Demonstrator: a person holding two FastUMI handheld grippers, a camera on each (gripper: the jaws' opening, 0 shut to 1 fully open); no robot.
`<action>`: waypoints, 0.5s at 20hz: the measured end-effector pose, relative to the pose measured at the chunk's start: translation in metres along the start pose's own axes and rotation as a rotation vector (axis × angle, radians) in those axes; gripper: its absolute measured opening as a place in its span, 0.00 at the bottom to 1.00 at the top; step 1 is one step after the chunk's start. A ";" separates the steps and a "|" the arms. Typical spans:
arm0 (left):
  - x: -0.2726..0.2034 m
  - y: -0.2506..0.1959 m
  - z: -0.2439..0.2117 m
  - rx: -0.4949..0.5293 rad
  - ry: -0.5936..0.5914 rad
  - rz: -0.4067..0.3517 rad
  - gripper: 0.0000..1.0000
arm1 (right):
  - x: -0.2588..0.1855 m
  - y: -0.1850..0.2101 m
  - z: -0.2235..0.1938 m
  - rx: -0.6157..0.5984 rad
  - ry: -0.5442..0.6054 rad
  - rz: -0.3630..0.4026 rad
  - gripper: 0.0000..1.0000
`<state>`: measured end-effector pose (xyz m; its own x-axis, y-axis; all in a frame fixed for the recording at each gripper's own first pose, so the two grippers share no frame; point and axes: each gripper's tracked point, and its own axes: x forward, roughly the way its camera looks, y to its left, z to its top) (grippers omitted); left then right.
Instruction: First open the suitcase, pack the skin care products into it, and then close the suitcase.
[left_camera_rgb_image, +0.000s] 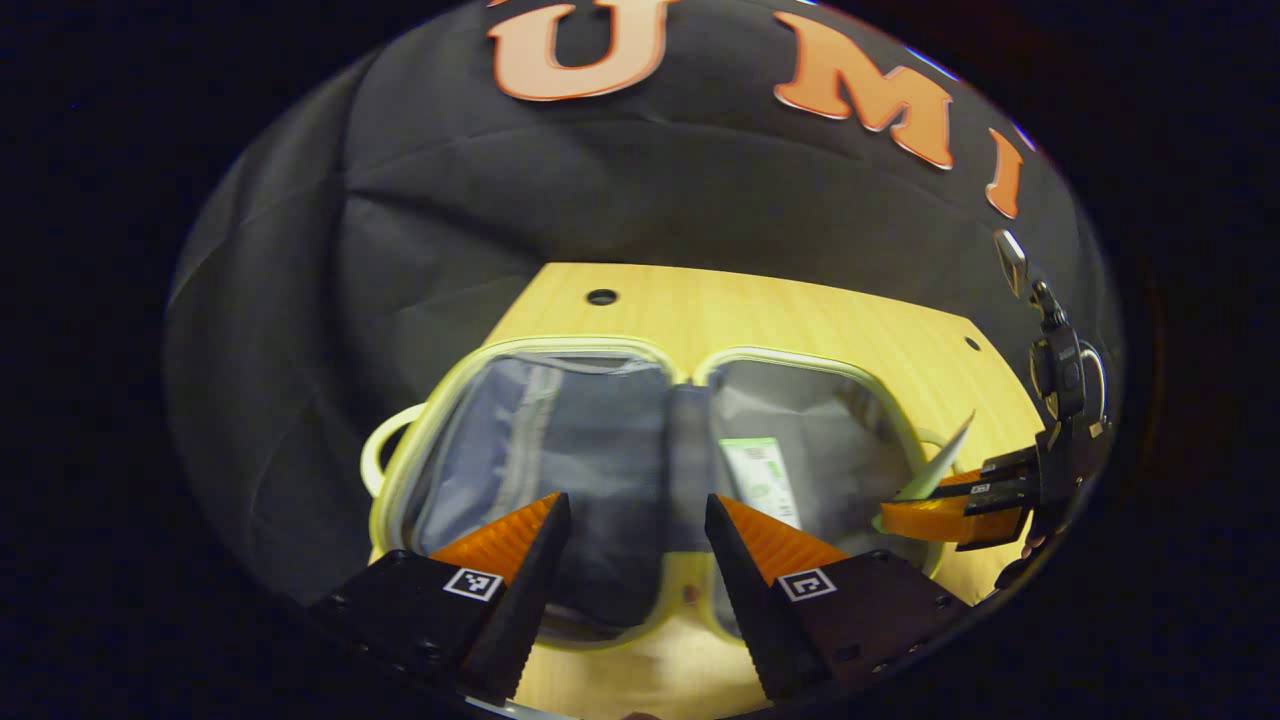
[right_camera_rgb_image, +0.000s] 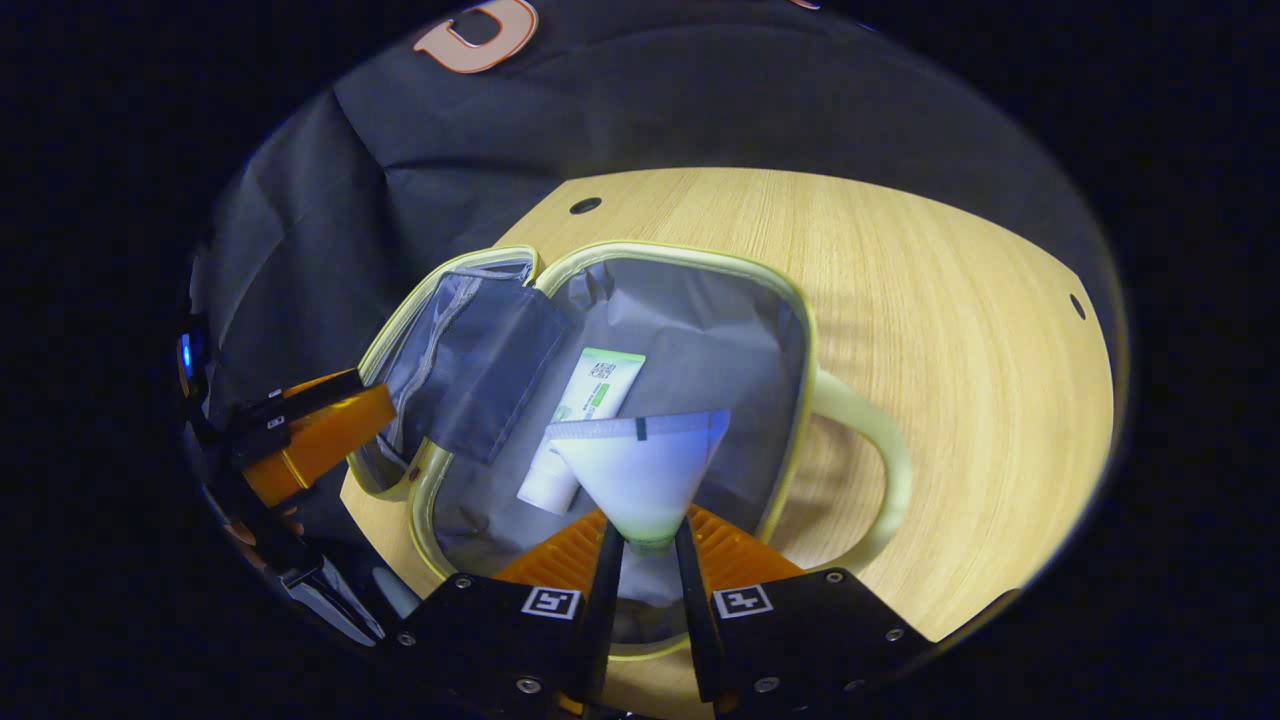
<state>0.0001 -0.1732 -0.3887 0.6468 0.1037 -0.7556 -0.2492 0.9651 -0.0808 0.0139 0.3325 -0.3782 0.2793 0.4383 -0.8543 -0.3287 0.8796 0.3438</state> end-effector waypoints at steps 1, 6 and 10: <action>-0.009 0.019 0.000 -0.031 -0.003 0.033 0.84 | 0.004 0.000 -0.001 -0.001 0.013 -0.007 0.35; -0.039 0.139 0.012 -0.212 -0.050 0.173 0.85 | 0.021 0.000 -0.005 0.037 0.066 -0.037 0.35; -0.054 0.225 0.022 -0.343 -0.073 0.219 0.87 | 0.026 0.002 -0.002 0.076 0.070 -0.052 0.39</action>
<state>-0.0747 0.0438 -0.3521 0.5984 0.3261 -0.7319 -0.6041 0.7837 -0.1447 0.0190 0.3449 -0.4004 0.2294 0.3801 -0.8961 -0.2455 0.9134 0.3246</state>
